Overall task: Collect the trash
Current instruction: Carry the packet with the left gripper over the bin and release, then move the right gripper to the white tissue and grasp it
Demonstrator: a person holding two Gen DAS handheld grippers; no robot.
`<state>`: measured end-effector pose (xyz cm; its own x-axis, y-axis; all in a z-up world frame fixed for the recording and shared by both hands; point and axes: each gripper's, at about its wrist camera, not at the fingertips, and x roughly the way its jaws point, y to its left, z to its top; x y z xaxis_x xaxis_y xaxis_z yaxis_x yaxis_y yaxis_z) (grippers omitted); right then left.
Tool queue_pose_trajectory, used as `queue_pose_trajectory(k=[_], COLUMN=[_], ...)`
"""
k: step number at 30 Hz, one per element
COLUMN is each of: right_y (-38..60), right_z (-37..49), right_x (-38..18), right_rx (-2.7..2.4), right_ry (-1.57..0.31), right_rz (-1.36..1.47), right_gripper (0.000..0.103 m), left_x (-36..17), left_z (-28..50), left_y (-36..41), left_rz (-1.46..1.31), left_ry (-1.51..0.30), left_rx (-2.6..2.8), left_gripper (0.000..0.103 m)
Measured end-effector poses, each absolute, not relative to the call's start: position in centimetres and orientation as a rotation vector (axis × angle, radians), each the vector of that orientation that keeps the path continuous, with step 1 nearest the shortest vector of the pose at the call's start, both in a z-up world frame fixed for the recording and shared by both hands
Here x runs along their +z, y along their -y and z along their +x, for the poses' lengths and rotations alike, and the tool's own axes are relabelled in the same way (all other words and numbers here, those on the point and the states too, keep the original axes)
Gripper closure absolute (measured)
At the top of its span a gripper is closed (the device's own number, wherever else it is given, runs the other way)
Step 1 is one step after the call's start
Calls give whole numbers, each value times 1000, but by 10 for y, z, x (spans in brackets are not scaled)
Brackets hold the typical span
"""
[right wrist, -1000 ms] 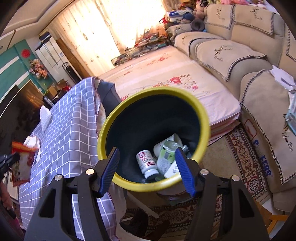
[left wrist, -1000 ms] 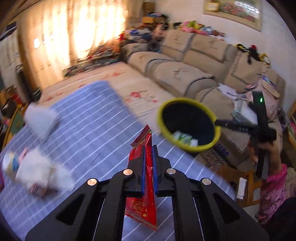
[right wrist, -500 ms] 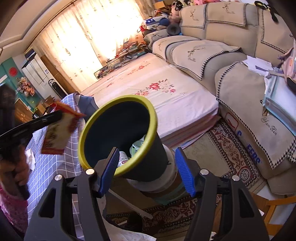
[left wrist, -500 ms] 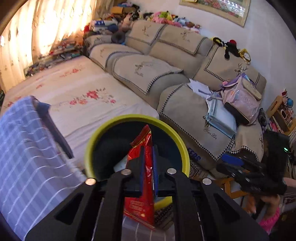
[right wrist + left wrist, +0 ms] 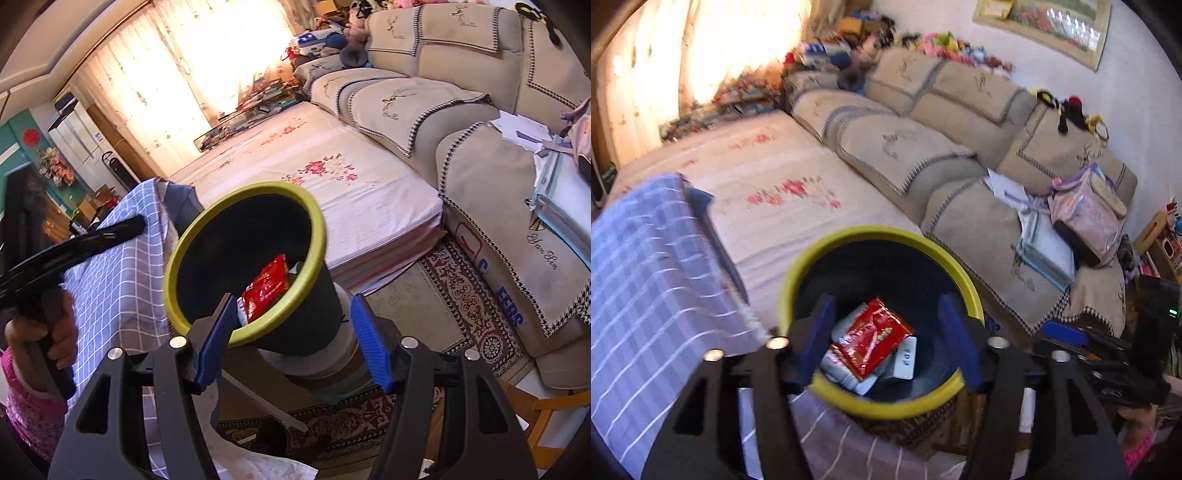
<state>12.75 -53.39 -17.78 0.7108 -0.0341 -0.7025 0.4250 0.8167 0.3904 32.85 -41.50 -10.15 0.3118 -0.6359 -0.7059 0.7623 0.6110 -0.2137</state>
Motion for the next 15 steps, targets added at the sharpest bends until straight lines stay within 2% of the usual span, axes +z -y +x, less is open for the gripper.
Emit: queue_pose_trajectory(k=[2,5,10,15], right_y=[527,513,482,435], right_z=[132,143,168,207], right_x=[-177,-175,-169,-157], right_rx=[-254,-220,-153,-48], right_ry=[-750,-763,-789,-814], right_rz=[559,535,482,404], right_gripper=[41,41,40,40], left_x=[-87,-70,-49,-45], left_z=[317,302,281,275], left_y=[384,334,231,125], left_rz=[148,116,79,28], left_ry=[-793,-732,-622,-561], left_rx=[-903,-862,-696,-471], left_gripper=[23,18,12,11])
